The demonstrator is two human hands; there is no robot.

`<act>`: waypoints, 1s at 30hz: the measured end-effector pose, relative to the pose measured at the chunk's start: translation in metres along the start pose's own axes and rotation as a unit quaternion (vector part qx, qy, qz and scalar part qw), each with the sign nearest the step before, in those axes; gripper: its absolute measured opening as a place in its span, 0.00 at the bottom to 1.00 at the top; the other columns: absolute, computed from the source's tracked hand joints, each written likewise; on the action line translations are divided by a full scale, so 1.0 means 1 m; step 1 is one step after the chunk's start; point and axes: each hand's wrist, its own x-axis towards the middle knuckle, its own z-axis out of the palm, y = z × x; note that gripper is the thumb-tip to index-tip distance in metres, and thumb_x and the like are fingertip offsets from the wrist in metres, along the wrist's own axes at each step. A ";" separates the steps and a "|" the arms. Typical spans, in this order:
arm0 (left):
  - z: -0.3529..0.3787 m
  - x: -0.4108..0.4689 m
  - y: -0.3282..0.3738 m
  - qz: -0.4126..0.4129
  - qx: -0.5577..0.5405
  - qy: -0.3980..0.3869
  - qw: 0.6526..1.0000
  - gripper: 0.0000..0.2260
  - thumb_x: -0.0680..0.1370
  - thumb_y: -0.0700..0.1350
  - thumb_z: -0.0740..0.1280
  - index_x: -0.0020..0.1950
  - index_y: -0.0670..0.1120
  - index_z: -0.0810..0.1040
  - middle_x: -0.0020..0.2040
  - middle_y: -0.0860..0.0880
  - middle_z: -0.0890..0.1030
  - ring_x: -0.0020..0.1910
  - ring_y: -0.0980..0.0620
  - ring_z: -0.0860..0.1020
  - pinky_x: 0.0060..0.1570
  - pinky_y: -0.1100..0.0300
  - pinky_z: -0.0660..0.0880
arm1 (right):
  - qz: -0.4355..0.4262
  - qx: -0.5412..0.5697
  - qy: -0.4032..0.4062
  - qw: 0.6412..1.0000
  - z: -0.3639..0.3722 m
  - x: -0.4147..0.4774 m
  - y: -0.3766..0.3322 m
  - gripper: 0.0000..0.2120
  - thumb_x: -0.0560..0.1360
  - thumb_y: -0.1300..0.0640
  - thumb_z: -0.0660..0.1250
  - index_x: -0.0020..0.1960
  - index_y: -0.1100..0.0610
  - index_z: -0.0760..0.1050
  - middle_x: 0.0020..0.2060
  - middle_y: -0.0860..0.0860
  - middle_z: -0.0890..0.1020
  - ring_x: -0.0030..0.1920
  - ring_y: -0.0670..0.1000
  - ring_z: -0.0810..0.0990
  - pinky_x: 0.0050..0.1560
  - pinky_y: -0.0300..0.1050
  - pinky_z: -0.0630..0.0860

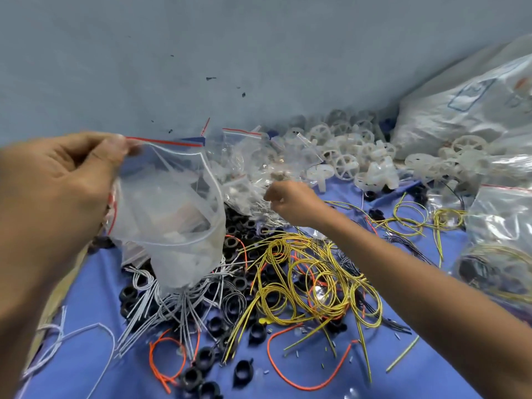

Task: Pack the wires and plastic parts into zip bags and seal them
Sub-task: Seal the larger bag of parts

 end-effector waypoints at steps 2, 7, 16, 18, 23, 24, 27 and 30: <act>0.000 0.001 -0.004 -0.003 0.008 0.003 1.000 0.13 0.76 0.64 0.65 0.49 0.60 0.85 0.37 0.43 0.81 0.31 0.49 0.73 0.25 0.49 0.75 | -0.001 -0.022 0.003 1.000 0.018 0.020 0.003 0.18 0.77 0.62 0.64 0.67 0.56 0.73 0.64 0.56 0.78 0.62 0.58 0.76 0.61 0.54 0.74; 0.002 0.003 -0.013 -0.001 0.036 -0.008 0.999 0.15 0.76 0.63 0.66 0.52 0.55 0.85 0.30 0.51 0.80 0.29 0.48 0.75 0.33 0.44 0.81 | 0.044 0.034 0.011 0.998 0.053 0.067 -0.009 0.29 0.76 0.54 0.70 0.73 0.56 0.63 0.62 0.59 0.77 0.60 0.60 0.77 0.58 0.54 0.76; 0.008 -0.006 -0.012 0.046 0.062 -0.033 0.997 0.12 0.75 0.63 0.65 0.50 0.60 0.84 0.29 0.46 0.79 0.27 0.44 0.74 0.25 0.57 0.75 | 0.035 0.298 0.076 0.951 -0.037 0.060 -0.015 0.07 0.81 0.58 0.63 0.53 0.61 0.77 0.41 0.55 0.79 0.36 0.51 0.76 0.34 0.44 0.75; 0.019 -0.005 -0.009 0.054 0.055 -0.042 0.996 0.08 0.76 0.58 0.66 0.47 0.60 0.84 0.22 0.55 0.72 0.21 0.57 0.66 0.22 0.66 0.64 | -0.006 0.373 0.080 0.924 -0.082 0.035 -0.028 0.07 0.81 0.59 0.63 0.47 0.58 0.78 0.43 0.55 0.83 0.39 0.52 0.79 0.33 0.42 0.77; 0.038 0.005 -0.006 0.031 0.080 -0.068 0.994 0.09 0.80 0.48 0.69 0.41 0.52 0.85 0.20 0.56 0.69 0.20 0.59 0.66 0.22 0.70 0.59 | -0.131 0.561 0.008 0.818 -0.163 -0.029 -0.067 0.10 0.82 0.57 0.59 0.46 0.54 0.77 0.43 0.52 0.86 0.41 0.51 0.84 0.36 0.41 0.78; 0.041 0.008 -0.006 0.023 0.075 -0.074 0.994 0.10 0.80 0.47 0.68 0.41 0.52 0.86 0.21 0.56 0.70 0.21 0.60 0.66 0.24 0.70 0.61 | -0.152 0.587 -0.030 0.795 -0.171 -0.040 -0.077 0.10 0.81 0.57 0.59 0.47 0.54 0.78 0.44 0.53 0.85 0.43 0.52 0.84 0.38 0.41 0.78; 0.049 0.015 -0.012 -0.007 0.046 -0.084 0.995 0.11 0.80 0.47 0.68 0.40 0.51 0.86 0.22 0.55 0.71 0.21 0.60 0.66 0.24 0.68 0.62 | -0.190 0.601 -0.103 0.769 -0.172 -0.064 -0.105 0.08 0.79 0.56 0.60 0.48 0.54 0.78 0.46 0.54 0.85 0.44 0.54 0.83 0.44 0.45 0.79; 0.048 0.017 -0.018 -0.025 0.024 -0.098 0.995 0.10 0.79 0.42 0.69 0.40 0.48 0.86 0.24 0.52 0.75 0.24 0.58 0.68 0.26 0.66 0.65 | -0.181 0.534 -0.078 0.822 -0.151 -0.076 -0.121 0.07 0.78 0.59 0.63 0.48 0.56 0.80 0.45 0.56 0.86 0.43 0.56 0.83 0.44 0.49 0.81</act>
